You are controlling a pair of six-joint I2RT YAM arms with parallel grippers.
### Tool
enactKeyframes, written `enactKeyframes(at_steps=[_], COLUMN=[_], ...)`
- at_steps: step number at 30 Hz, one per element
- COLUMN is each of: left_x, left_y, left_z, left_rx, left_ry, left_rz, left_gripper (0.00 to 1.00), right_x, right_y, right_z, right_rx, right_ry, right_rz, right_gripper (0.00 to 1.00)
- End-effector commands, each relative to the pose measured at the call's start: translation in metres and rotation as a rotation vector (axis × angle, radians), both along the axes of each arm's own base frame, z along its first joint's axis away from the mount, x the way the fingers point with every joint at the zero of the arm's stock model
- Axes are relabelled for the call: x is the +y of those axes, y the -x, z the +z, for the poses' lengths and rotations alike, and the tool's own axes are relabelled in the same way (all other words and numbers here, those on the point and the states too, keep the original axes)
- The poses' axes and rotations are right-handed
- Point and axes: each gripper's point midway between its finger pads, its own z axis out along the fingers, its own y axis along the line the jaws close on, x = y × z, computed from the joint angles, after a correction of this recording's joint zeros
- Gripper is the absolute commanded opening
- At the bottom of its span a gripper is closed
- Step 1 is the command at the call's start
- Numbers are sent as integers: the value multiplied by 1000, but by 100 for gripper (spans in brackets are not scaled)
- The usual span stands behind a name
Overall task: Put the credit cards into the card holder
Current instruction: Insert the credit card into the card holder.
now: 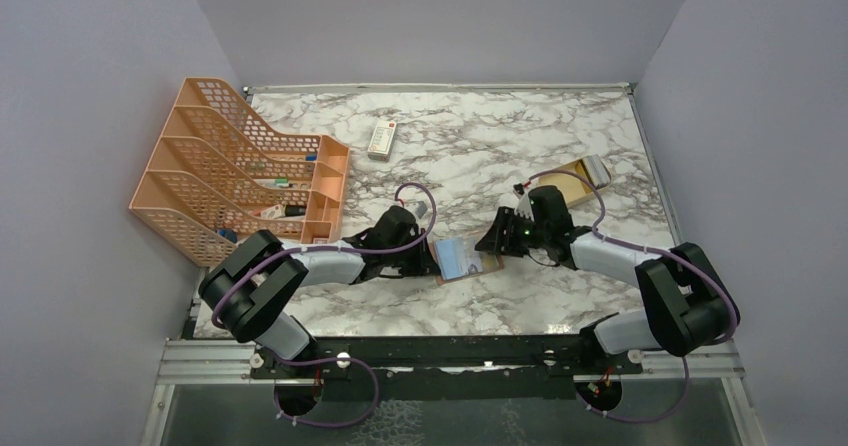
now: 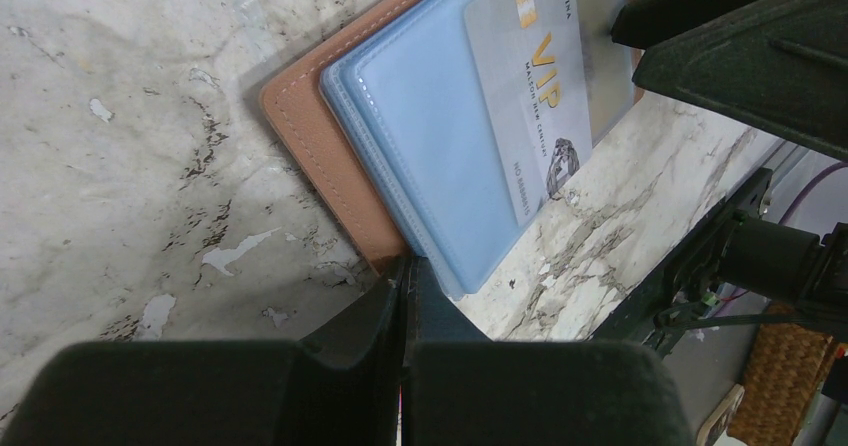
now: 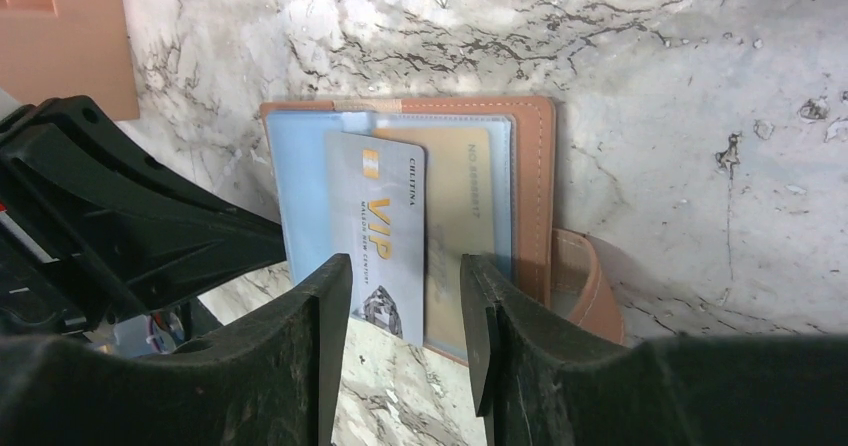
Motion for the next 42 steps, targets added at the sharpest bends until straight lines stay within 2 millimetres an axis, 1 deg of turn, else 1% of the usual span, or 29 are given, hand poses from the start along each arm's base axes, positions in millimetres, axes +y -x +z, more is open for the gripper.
enactKeyframes(at_steps=[1, 5, 10, 16, 22, 26, 29, 32, 34, 38, 42], left_x=[9, 8, 8, 5, 3, 0, 0, 2, 4, 11, 19], left_y=[18, 18, 19, 18, 17, 17, 16, 13, 10, -4, -15], left_z=[-18, -17, -16, -16, -16, -15, -15, -12, -7, 4, 14], left_rx=[62, 60, 57, 59, 57, 64, 66, 56, 44, -5, -49], left_ry=[-57, -48, -45, -38, -36, -29, -32, -49, -52, -96, -117], left_rz=[-27, -30, -30, -35, -38, -48, -48, -29, -8, 56, 104], left_gripper=[0, 0, 0, 0, 0, 0, 0, 0, 7, 24, 31], right_x=[-1, 9, 16, 33, 42, 44, 42, 37, 32, 26, 24], right_y=[-4, -1, 4, 11, 14, 16, 17, 13, 9, 3, -1], right_z=[2, 1, -6, -1, 8, 8, 7, 6, 9, 14, 10], right_rx=[-20, -14, 1, 10, -12, -23, -36, -44, -64, -92, -76], right_ry=[26, 0, -9, -74, -121, -149, -138, -102, -81, -43, -22], right_rz=[12, 46, 68, 106, 138, 142, 142, 113, 87, 47, 27], right_gripper=[46, 46, 46, 46, 46, 46, 46, 46, 47, 49, 51])
